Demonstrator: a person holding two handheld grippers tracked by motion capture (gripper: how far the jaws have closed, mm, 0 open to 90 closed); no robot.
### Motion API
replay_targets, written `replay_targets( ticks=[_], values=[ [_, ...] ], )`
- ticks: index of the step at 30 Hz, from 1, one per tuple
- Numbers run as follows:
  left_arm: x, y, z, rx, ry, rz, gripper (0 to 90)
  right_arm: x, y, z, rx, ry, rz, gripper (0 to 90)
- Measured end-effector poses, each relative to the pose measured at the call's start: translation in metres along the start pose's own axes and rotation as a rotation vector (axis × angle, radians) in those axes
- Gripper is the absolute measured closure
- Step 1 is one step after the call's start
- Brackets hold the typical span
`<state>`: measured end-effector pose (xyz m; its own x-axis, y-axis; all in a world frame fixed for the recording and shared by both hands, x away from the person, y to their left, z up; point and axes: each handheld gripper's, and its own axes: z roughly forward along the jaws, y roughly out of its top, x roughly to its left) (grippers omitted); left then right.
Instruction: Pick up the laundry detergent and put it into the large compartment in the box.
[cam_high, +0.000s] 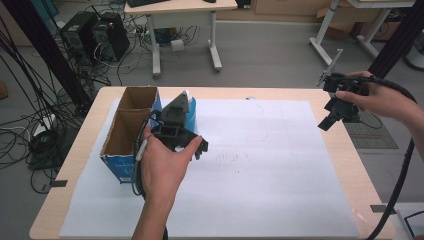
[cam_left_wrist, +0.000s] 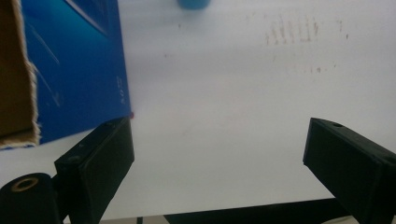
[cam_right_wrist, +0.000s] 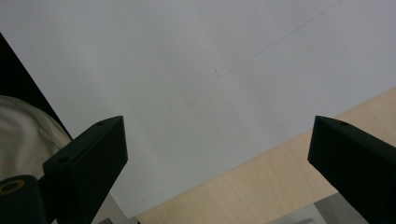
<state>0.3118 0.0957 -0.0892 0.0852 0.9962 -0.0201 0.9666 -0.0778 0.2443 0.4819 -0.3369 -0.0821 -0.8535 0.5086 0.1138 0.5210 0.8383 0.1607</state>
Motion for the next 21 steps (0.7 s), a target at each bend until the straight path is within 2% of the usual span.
replay_targets(
  ticks=[2,3,9,12,16,18,21],
  values=[
    [0.001,0.002,-0.002,-0.006,-0.006,0.005,8.8,0.000,0.000,0.000,0.000,-0.002,0.000,4.9],
    [0.001,0.009,-0.006,-0.004,-0.017,0.013,8.6,-0.001,0.001,0.000,0.000,0.000,0.001,4.9],
    [-0.003,0.027,-0.019,-0.029,-0.004,0.024,8.5,-0.002,0.002,0.000,0.004,0.000,0.002,4.9],
    [-0.003,0.037,-0.025,-0.037,-0.017,0.033,8.4,-0.003,0.002,0.000,0.005,0.001,-0.001,4.9],
    [-0.006,0.050,-0.034,-0.053,-0.011,0.039,8.4,-0.004,0.002,0.001,0.005,0.000,0.002,4.9],
    [-0.007,0.057,-0.037,-0.054,-0.018,0.042,8.4,-0.003,0.002,0.002,0.009,-0.007,-0.007,4.8],
    [-0.011,0.070,-0.040,-0.046,-0.005,0.048,8.4,-0.003,0.003,0.003,0.016,-0.013,-0.008,4.9]
  ],
)
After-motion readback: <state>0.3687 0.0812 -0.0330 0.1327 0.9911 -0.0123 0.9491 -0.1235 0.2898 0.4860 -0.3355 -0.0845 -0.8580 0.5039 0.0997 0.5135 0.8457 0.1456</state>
